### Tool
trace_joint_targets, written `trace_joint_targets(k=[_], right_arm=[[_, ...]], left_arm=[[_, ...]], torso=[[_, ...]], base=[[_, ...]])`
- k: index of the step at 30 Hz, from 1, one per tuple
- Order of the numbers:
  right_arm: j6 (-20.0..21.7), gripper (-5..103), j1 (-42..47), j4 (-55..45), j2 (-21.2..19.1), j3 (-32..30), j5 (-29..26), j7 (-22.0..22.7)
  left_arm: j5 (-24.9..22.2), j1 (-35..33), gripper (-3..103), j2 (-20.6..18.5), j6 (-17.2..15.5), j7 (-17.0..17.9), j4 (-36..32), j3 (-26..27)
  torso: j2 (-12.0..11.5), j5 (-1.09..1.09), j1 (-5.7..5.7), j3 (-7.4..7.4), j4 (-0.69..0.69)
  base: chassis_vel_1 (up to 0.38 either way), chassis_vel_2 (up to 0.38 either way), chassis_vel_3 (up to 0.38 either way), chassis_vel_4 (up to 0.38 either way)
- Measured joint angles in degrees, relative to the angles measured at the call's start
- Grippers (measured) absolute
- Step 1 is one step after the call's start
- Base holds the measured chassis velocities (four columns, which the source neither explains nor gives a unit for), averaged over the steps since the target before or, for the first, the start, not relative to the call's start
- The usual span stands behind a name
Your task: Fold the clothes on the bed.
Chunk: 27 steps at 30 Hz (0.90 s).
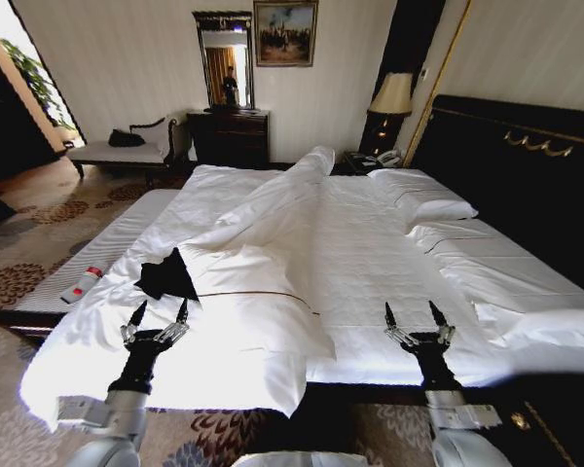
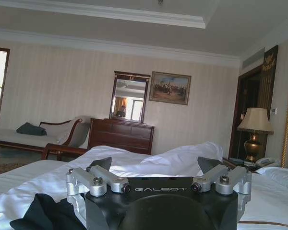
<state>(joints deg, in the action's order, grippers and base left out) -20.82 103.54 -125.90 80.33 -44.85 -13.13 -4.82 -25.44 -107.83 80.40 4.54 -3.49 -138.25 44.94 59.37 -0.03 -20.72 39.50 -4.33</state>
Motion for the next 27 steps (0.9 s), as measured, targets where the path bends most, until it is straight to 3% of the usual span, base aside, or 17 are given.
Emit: trace_joint_targets(k=[6, 10, 12, 13, 16, 17, 20, 21, 23, 24, 27], right_arm=[[-0.32, 100, -0.71, 0.56, -0.34, 0.57, -0.6, 0.83], [0.26, 100, -1.9, 0.86, -1.86, 1.49, -5.57, 0.73], [3.48, 100, -3.39, 0.36, -5.26, 3.57, -16.0, 0.76], [3.48, 100, -3.39, 0.36, -5.26, 3.57, -16.0, 0.76], [9.0, 100, -6.57, -0.37, -10.98, 6.27, -33.21, 0.73], [9.0, 100, -6.57, -0.37, -10.98, 6.27, -33.21, 0.73], [18.98, 100, -12.58, -1.3, -15.96, 8.43, -53.16, 3.01], [18.98, 100, -12.58, -1.3, -15.96, 8.43, -53.16, 3.01], [24.66, 100, -17.58, -0.64, -17.97, 9.83, -64.28, 5.73], [26.04, 100, -19.78, 0.44, -18.71, 10.75, -67.28, 6.3], [28.11, 100, -23.9, 3.05, -19.63, 12.54, -71.81, 7.34]], left_arm=[[0.07, -0.09, 100, 0.18, 0.03, 0.0, -0.16, 0.09], [0.01, -0.26, 100, 0.19, 0.04, -0.01, -0.6, 0.73], [-0.19, -0.55, 100, 0.13, 0.04, 0.02, -1.06, 1.87], [-0.19, -0.55, 100, 0.13, 0.04, 0.02, -1.06, 1.87], [0.06, -1.26, 100, 0.37, 0.1, 0.41, -1.42, 2.52], [0.06, -1.26, 100, 0.37, 0.1, 0.41, -1.42, 2.52], [0.59, -2.22, 100, 0.75, 0.08, 0.6, -2.31, 3.07], [0.59, -2.22, 100, 0.75, 0.08, 0.6, -2.31, 3.07], [0.63, -2.61, 100, 0.62, -0.15, 0.74, -2.74, 3.95], [0.62, -2.83, 100, 0.5, -0.26, 0.79, -2.88, 4.43], [0.5, -3.25, 100, 0.37, -0.41, 0.88, -3.07, 5.31]], torso=[[0.0, 0.0, 0.0, 0.0, 0.0], [0.0, 0.0, 0.0, 0.0, 0.0], [0.0, 0.01, 0.0, 0.0, -0.01], [0.0, 0.01, 0.0, 0.0, -0.01], [0.0, 0.0, 0.0, 0.0, 0.01], [0.0, 0.0, 0.0, 0.0, 0.01], [0.0, 0.0, 0.0, 0.0, 0.01], [0.0, 0.0, 0.0, 0.0, 0.01], [0.0, 0.0, 0.0, 0.0, 0.02], [0.0, 0.0, 0.0, 0.0, 0.0], [-0.01, 0.0, 0.0, 0.01, 0.01]], base=[[0.0, 0.0, 0.0, 0.0], [0.0, 0.0, 0.0, 0.0], [0.0, 0.0, 0.0, 0.0], [0.0, 0.0, 0.0, 0.0], [0.0, 0.0, 0.0, 0.0], [0.0, 0.0, 0.0, 0.0], [0.0, 0.0, 0.0, 0.0], [0.0, 0.0, 0.0, 0.0], [0.0, 0.0, 0.0, 0.0], [0.0, 0.0, 0.0, 0.0], [0.0, 0.0, 0.0, 0.0]])
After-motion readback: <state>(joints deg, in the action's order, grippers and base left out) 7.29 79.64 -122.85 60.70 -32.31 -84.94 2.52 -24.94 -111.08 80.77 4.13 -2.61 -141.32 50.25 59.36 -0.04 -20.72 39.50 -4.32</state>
